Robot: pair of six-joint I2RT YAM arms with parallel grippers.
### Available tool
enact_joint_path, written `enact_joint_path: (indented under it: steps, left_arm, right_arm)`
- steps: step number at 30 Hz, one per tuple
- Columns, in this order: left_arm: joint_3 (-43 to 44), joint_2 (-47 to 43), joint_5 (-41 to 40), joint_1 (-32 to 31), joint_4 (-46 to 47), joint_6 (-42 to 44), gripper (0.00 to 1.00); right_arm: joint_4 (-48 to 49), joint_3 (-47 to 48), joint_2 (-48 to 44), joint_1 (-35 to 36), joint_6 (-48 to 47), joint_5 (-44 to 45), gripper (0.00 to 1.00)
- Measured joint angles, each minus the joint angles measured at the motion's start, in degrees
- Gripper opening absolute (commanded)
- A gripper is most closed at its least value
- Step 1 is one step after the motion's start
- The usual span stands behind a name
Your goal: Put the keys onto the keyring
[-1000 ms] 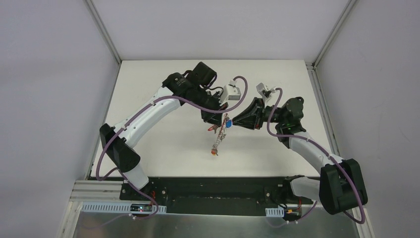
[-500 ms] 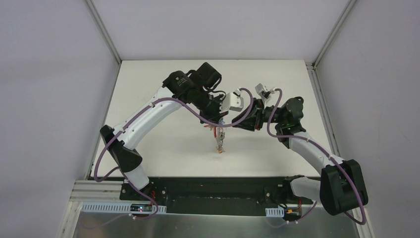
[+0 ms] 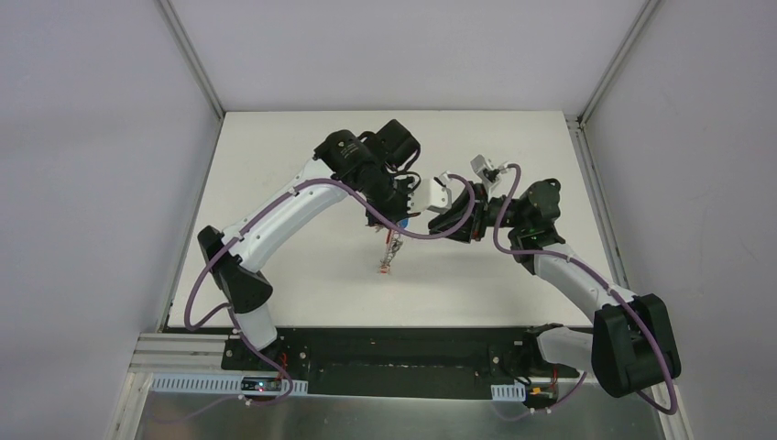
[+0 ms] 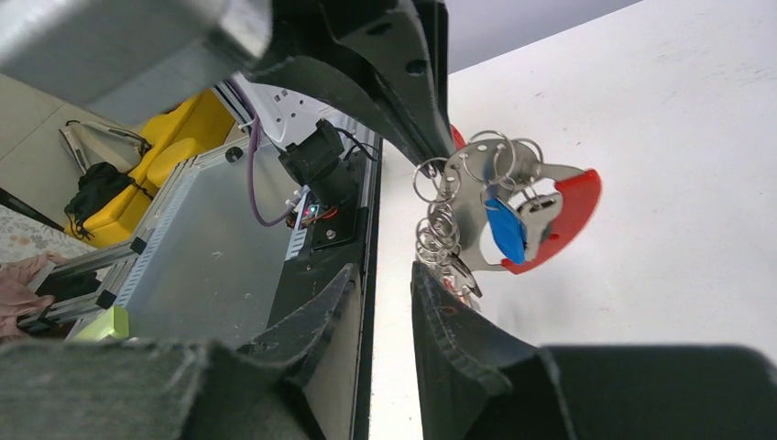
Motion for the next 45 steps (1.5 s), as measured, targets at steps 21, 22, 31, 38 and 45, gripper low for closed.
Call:
enact_joint_path:
  steps: [21, 22, 31, 38, 45]
  left_arm:
    - [5.79, 7.69, 16.37, 2.64, -2.84, -16.46, 0.00]
    - [5.57, 7.69, 16.74, 2.75, -2.73, -17.09, 0.00]
    - [3.54, 7.74, 18.38, 2.82, -1.09, -23.89, 0.00]
    - [3.45, 8.04, 18.71, 2.82, -0.09, -25.70, 0.00]
    - [2.99, 8.35, 18.97, 2.82, 0.02, -25.68, 0.00]
  right_arm:
    - [-5.60, 0.00, -0.57, 2.19, -6.64, 1.38, 0.42]
    - [-6.40, 0.00, -0.72, 2.19, -7.48, 1.79, 0.43]
    - [-15.41, 0.31, -2.25, 2.19, -14.93, 3.85, 0.46]
    - [-20.39, 1.40, -2.38, 3.15, -19.19, 4.50, 0.43]
    - [-23.15, 2.60, -2.40, 3.89, -20.81, 6.21, 0.15]
